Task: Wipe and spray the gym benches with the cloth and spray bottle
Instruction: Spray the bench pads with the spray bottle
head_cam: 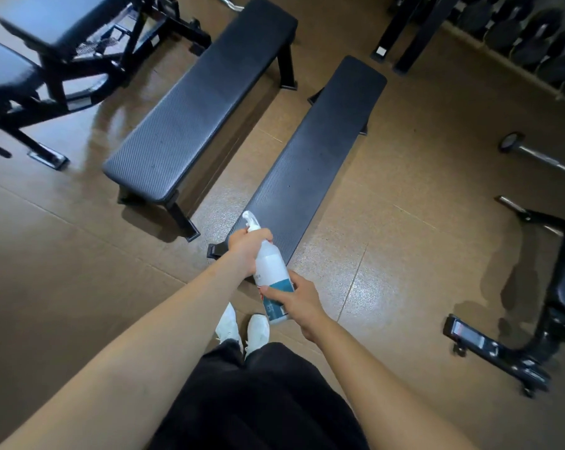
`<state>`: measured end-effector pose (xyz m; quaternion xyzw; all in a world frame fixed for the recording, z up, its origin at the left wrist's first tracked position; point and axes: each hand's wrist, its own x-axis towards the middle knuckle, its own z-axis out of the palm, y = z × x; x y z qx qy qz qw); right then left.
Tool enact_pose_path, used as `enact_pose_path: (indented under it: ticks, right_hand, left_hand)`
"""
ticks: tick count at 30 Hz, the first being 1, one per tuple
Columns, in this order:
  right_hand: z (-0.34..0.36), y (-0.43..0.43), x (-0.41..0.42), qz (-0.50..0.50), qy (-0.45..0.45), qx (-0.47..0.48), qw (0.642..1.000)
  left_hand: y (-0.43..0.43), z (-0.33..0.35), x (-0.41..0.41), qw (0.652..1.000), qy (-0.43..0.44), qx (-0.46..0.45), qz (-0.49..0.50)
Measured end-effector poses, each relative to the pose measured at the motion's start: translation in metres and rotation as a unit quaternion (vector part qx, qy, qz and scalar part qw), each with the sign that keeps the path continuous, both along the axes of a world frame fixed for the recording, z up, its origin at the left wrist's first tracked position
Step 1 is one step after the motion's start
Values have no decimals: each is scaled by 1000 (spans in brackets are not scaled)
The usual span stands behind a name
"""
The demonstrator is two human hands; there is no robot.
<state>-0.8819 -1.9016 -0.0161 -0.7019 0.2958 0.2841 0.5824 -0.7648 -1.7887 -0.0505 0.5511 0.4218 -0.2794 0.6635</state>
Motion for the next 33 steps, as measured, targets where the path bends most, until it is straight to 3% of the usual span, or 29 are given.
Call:
enact_pose_path:
  ticks: [9, 15, 19, 33]
  right_hand:
    - [-32, 19, -36, 7, -7, 28, 1000]
    - [-48, 30, -58, 17, 33, 32, 999]
    - [-48, 53, -58, -44, 61, 64, 995]
    - [-34, 228, -14, -263, 42, 7, 964]
  left_hand:
    - [19, -1, -39, 1000, -17, 25, 6]
    - [26, -9, -61, 996, 29, 87, -11]
    - [41, -16, -54, 996, 9, 69, -57]
    - [147, -31, 26, 964, 19, -27, -264]
